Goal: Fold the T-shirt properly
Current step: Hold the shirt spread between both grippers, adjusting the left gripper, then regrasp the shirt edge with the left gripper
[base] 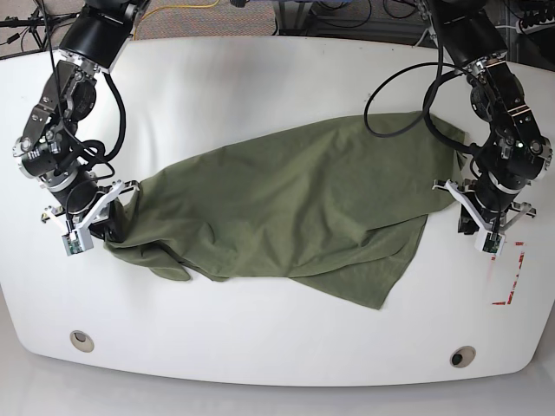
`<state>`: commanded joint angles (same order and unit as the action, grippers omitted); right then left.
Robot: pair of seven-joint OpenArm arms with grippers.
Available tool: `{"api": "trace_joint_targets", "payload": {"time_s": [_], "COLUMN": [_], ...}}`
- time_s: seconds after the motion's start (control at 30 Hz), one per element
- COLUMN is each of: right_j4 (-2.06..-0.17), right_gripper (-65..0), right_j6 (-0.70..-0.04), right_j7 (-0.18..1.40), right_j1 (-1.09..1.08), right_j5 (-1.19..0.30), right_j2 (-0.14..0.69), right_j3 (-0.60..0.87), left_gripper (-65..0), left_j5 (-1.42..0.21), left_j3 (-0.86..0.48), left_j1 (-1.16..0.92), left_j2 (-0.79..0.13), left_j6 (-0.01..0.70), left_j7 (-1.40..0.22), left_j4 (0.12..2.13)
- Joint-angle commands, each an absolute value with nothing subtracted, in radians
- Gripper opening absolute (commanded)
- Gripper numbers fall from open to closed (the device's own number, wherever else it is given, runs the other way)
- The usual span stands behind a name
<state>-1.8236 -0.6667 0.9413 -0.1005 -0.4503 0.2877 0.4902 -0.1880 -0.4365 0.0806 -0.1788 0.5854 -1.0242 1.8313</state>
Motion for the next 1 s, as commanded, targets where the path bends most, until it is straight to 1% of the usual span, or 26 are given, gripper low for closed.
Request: {"api": "trace_joint_targets", "payload": {"time_s": [0.13, 0.17, 0.23, 0.27, 0.43, 0.5, 0.53, 0.73, 0.93, 1.0], "right_j4": [-1.824, -1.824, -1.824, -1.824, -1.824, -1.824, -1.824, -1.824, -1.824, -1.824], "right_gripper": [-65.0, -65.0, -65.0, -65.0, -65.0, -65.0, -65.0, -65.0, -65.0, -65.0], "right_j6": [-0.667, -0.667, -0.667, -0.670, -0.674, -0.674, -0.674, -0.674, -0.676, -0.676], "right_j7": [0.940, 0.940, 0.938, 0.938, 0.938, 0.937, 0.935, 0.935, 0.935, 0.935], "right_j1": [-0.076, -0.070, -0.064, -0.059, -0.048, -0.039, -0.036, -0.030, -0.028, -0.028], "right_j5": [-0.450, -0.452, -0.453, -0.453, -0.452, -0.453, -0.456, -0.456, -0.455, -0.452], "right_j2": [0.283, 0.283, 0.283, 0.283, 0.282, 0.282, 0.282, 0.282, 0.269, 0.262], "right_j3": [0.490, 0.490, 0.490, 0.490, 0.490, 0.490, 0.490, 0.490, 0.489, 0.490], "left_gripper": [-65.0, -63.9, -57.4, -53.1, -25.8, -21.2, -20.1, -20.7, -20.6, -20.6], "left_j5": [-0.188, -0.188, -0.188, -0.188, -0.193, -0.193, -0.193, -0.193, -0.194, -0.194], "left_j3": [-0.447, -0.450, -0.460, -0.469, -0.553, -0.568, -0.576, -0.582, -0.565, -0.544], "left_j1": [0.058, 0.054, 0.044, 0.038, 0.028, 0.028, 0.028, 0.033, 0.035, 0.035], "left_j2": [-0.185, -0.185, -0.186, -0.186, -0.182, -0.180, -0.180, -0.185, -0.185, -0.185], "left_j6": [0.587, 0.587, 0.587, 0.587, 0.590, 0.590, 0.591, 0.591, 0.591, 0.619], "left_j7": [-1.029, -1.029, -1.029, -1.029, -1.029, -1.026, -1.024, -1.015, -0.960, -0.961], "left_j4": [1.781, 1.770, 1.742, 1.730, 1.659, 1.636, 1.623, 1.543, 1.449, 1.429]}}
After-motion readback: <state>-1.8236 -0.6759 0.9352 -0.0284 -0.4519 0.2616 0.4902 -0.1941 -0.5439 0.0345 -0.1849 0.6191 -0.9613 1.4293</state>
